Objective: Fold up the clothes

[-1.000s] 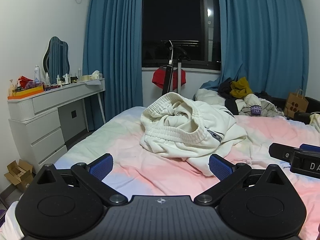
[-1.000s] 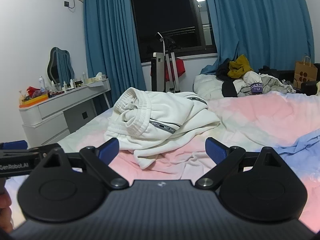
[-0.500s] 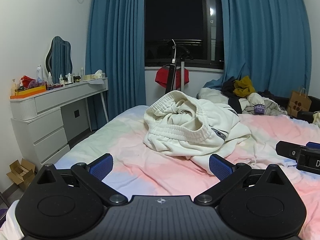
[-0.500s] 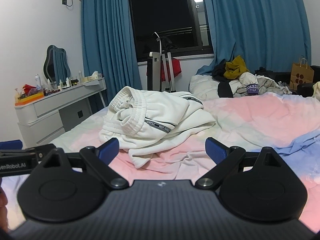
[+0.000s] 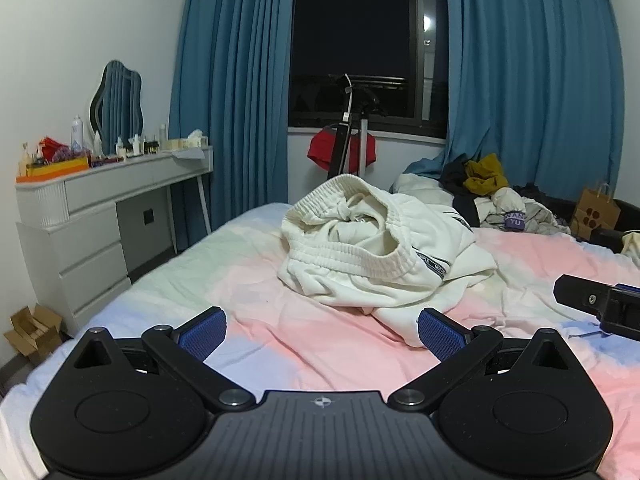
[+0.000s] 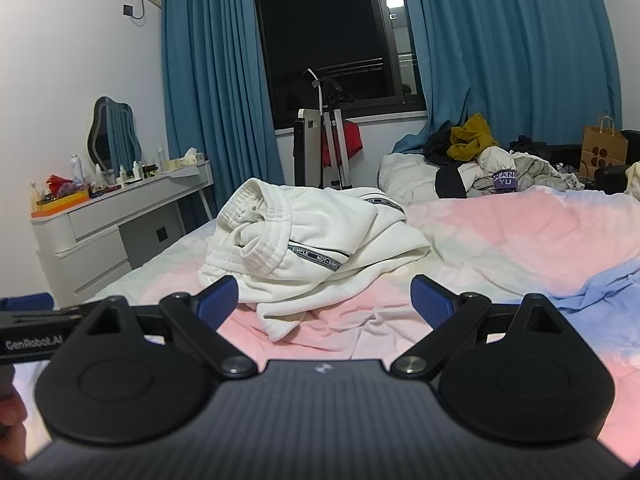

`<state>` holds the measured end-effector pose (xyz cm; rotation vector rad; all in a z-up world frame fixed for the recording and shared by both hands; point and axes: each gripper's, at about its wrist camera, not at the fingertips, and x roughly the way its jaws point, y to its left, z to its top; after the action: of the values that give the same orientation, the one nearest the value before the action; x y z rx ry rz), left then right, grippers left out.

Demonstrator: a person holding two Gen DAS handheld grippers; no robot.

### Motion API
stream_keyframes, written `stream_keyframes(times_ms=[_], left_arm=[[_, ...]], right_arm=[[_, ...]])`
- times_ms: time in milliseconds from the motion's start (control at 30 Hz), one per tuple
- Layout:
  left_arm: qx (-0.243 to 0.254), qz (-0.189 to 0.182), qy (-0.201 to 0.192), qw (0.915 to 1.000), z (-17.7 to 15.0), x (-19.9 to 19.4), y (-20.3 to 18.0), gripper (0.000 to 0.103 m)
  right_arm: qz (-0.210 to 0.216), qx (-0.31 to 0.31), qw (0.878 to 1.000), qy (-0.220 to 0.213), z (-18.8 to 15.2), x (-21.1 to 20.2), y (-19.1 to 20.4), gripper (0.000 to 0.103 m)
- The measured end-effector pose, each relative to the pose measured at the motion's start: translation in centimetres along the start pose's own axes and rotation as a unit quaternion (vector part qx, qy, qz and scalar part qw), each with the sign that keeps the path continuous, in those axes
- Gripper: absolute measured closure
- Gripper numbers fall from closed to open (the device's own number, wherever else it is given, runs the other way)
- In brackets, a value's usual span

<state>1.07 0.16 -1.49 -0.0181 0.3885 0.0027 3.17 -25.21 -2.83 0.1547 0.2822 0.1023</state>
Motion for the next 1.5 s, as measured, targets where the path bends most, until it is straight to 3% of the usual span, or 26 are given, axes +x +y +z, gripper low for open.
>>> stream_keyframes(times_ms=[167, 533, 833, 1100, 1333, 1500], left_arm=[[-0.016, -0.011, 0.014, 0.9997, -0.1, 0.4, 0.2, 0.000], [-0.012, -0.008, -0.004, 0.9999, -0.4, 0.5, 0.2, 0.000], [-0.007, -0.004, -0.001, 1.0000, -0.6, 0.9, -0.1, 0.000], [0.012, 0.002, -0.023, 0.9997, 0.5, 1.0, -1.1, 0.000], [0.025, -0.003, -0.013, 0.9996, 2.4, 3.5, -1.7, 0.000], [0.048, 0.002, -0.007, 0.9988, 2.8, 5.7, -1.9, 0.000]], right_arm=[[0.004, 0.011, 1.000, -0.002, 0.1, -0.2, -0.4, 0.009], [-0.017, 0.019, 1.000, 0.010, -0.1, 0.7, -0.8, 0.009], [-0.015, 0.019, 1.000, -0.005, 0.0, 0.6, -1.2, 0.009], [-0.023, -0.001, 0.999, -0.024, 0.3, 1.0, -1.5, 0.009], [-0.033, 0.006, 0.999, -0.022, -0.1, 2.8, -3.1, 0.009], [-0.033, -0.004, 0.999, 0.003, -1.2, 5.6, -4.1, 0.009]])
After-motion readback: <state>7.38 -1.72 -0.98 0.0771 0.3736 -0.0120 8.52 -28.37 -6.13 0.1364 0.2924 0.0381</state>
